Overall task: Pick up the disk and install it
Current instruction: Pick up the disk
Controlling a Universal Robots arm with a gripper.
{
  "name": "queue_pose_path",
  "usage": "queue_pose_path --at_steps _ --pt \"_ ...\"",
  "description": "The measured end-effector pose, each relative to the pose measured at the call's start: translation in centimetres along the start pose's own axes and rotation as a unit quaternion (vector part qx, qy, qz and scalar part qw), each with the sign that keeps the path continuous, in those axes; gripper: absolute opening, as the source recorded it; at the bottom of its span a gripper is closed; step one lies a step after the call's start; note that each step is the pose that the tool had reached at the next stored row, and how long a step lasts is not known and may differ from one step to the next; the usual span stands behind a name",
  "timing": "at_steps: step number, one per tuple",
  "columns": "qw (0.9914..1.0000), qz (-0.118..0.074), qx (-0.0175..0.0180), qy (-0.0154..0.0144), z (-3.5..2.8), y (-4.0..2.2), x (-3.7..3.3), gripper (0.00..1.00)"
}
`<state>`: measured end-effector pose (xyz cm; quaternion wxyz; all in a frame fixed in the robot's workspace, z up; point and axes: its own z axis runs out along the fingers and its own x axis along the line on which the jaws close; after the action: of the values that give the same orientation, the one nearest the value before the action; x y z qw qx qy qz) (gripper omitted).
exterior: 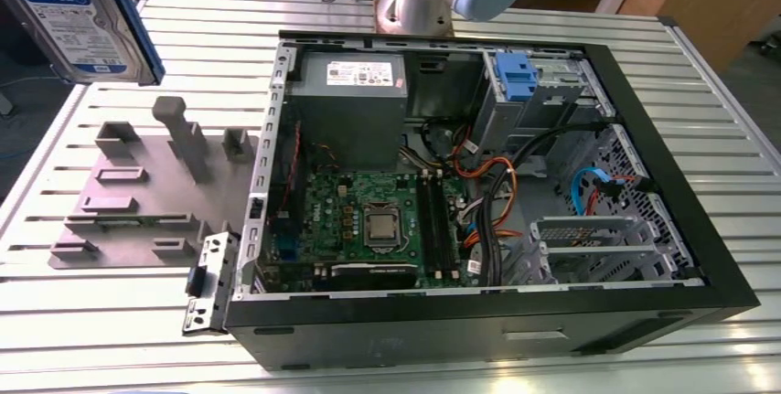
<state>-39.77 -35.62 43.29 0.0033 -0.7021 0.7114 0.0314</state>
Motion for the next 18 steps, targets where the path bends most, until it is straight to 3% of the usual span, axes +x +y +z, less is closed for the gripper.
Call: queue_pose_path --at_steps 9,18 --pt "1.00000 0.000 0.0001 -0.0002 -0.18 0.01 -0.01 0.35" --pt "1.00000 0.000 0.0000 -0.0002 -1.74 0.07 -0.08 0.35"
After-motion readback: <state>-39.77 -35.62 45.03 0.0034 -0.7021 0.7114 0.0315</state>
